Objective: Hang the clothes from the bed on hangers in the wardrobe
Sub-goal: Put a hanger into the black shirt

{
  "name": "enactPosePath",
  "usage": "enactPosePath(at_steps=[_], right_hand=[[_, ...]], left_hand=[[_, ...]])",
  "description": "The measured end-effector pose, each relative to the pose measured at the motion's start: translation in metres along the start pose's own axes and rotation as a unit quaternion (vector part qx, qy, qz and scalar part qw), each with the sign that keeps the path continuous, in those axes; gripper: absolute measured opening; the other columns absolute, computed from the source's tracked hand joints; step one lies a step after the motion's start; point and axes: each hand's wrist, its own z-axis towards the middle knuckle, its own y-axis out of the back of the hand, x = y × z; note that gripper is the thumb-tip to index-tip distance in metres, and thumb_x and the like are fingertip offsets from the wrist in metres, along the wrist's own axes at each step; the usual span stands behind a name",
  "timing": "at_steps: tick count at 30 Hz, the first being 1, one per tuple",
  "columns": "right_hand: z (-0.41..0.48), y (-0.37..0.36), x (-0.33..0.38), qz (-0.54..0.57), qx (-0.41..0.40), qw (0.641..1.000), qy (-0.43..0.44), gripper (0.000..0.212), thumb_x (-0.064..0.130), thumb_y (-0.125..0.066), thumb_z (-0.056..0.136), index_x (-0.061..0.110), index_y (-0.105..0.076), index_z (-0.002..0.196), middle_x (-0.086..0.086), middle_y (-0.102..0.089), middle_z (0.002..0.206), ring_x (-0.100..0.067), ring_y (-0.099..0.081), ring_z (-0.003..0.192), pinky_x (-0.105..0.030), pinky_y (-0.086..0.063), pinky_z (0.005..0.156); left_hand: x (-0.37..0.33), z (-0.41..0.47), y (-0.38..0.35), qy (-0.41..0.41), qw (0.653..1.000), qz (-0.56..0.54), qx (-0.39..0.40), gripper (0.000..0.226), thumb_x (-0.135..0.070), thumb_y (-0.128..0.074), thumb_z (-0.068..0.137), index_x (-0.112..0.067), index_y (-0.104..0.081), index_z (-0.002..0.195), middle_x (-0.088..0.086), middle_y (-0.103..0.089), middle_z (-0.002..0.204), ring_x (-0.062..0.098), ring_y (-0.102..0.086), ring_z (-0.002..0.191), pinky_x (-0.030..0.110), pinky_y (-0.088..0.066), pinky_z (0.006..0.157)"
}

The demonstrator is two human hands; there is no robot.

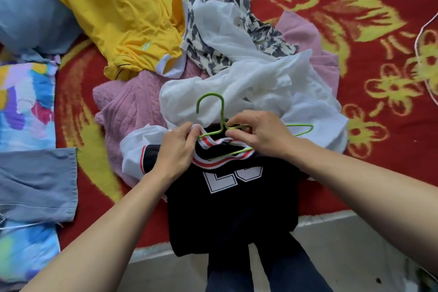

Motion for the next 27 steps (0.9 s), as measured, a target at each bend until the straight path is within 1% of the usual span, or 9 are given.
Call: enactPosePath(at_steps=[2, 6, 11, 14, 16, 18, 20, 24, 27], right_hand=[[-0.006, 0.000, -0.008, 0.009, 0.007, 0.999, -0.052, 0.032, 0.051, -0.066, 0.083, 0.032, -0.068, 0.108, 0.009, -0.063, 0.078, -0.012, -0.060, 0.077, -0.033, -0.049, 0.072], [-0.024, 0.015, -0.039, -0.011, -0.025, 0.988, -0.151, 0.015, 0.040, -0.065, 0.088, 0.033, -0.073, 0.098, 0.007, -0.066, 0.075, -0.015, -0.062, 0.077, -0.031, -0.042, 0.068], [-0.013, -0.003, -0.021, 0.021, -0.034, 0.994, -0.102, 0.021, 0.038, -0.067, 0.085, 0.026, -0.076, 0.100, -0.001, -0.068, 0.080, -0.019, -0.060, 0.078, -0.039, -0.047, 0.074], [-0.008, -0.012, -0.014, -0.089, -0.119, 0.983, -0.107, 0.038, 0.044, -0.064, 0.078, 0.024, -0.070, 0.110, -0.003, -0.061, 0.096, -0.024, -0.054, 0.096, -0.037, -0.038, 0.083], [-0.014, -0.010, -0.009, -0.150, -0.211, 0.958, -0.121, 0.034, 0.039, -0.067, 0.075, 0.021, -0.066, 0.104, -0.004, -0.057, 0.099, -0.025, -0.050, 0.098, -0.036, -0.034, 0.081], [-0.024, -0.014, -0.007, -0.150, -0.248, 0.946, -0.145, 0.022, 0.038, -0.065, 0.075, 0.021, -0.061, 0.089, -0.003, -0.056, 0.092, -0.027, -0.051, 0.092, -0.035, -0.032, 0.075], [-0.032, -0.027, -0.006, -0.122, -0.193, 0.952, -0.203, 0.026, 0.045, -0.063, 0.075, 0.023, -0.058, 0.087, 0.000, -0.056, 0.091, -0.027, -0.053, 0.094, -0.035, -0.033, 0.075], [-0.026, -0.064, -0.003, -0.207, -0.002, 0.928, -0.311, 0.067, 0.073, -0.057, 0.072, 0.022, -0.054, 0.115, -0.002, -0.055, 0.114, -0.027, -0.049, 0.112, -0.044, -0.038, 0.088], [-0.019, -0.067, -0.013, -0.227, 0.004, 0.911, -0.345, 0.043, 0.051, -0.051, 0.088, 0.017, -0.058, 0.113, -0.009, -0.062, 0.114, -0.032, -0.054, 0.109, -0.043, -0.037, 0.087]], left_hand=[[0.010, -0.004, 0.008, 0.014, 1.000, -0.009, -0.011, 0.037, -0.032, -0.041, 0.100, -0.009, -0.057, 0.076, 0.006, -0.059, 0.070, 0.022, -0.055, 0.072, 0.044, -0.044, 0.072], [0.019, -0.010, 0.016, 0.041, 0.998, -0.047, -0.023, 0.035, -0.040, -0.042, 0.096, -0.013, -0.056, 0.078, -0.001, -0.056, 0.069, 0.016, -0.052, 0.070, 0.041, -0.042, 0.071], [-0.003, -0.013, 0.002, 0.047, 0.999, -0.018, -0.010, 0.055, -0.071, -0.039, 0.074, -0.027, -0.061, 0.100, -0.007, -0.063, 0.077, 0.018, -0.059, 0.082, 0.035, -0.046, 0.076], [0.006, -0.010, 0.006, 0.069, 0.991, 0.082, -0.082, 0.066, -0.072, -0.032, 0.080, -0.015, -0.064, 0.080, 0.010, -0.066, 0.077, 0.035, -0.060, 0.085, 0.039, -0.044, 0.070], [0.015, -0.009, 0.011, 0.097, 0.986, 0.090, -0.104, 0.060, -0.063, -0.036, 0.090, -0.009, -0.057, 0.071, 0.014, -0.061, 0.072, 0.038, -0.058, 0.084, 0.038, -0.036, 0.066], [0.019, -0.010, 0.017, 0.114, 0.984, 0.079, -0.113, 0.050, -0.054, -0.040, 0.095, -0.013, -0.053, 0.069, 0.012, -0.055, 0.072, 0.039, -0.058, 0.085, 0.035, -0.032, 0.065], [0.021, -0.012, 0.020, 0.107, 0.984, 0.089, -0.114, 0.046, -0.051, -0.042, 0.096, -0.015, -0.059, 0.072, 0.018, -0.060, 0.077, 0.041, -0.058, 0.088, 0.035, -0.031, 0.066], [0.019, -0.020, 0.015, 0.035, 0.986, 0.123, -0.104, 0.049, -0.053, -0.040, 0.094, -0.016, -0.071, 0.088, 0.021, -0.067, 0.080, 0.042, -0.061, 0.087, 0.038, -0.038, 0.066], [0.019, -0.023, 0.017, -0.003, 0.986, 0.141, -0.090, 0.052, -0.056, -0.037, 0.091, -0.015, -0.067, 0.081, 0.018, -0.064, 0.070, 0.042, -0.061, 0.078, 0.042, -0.042, 0.063]])
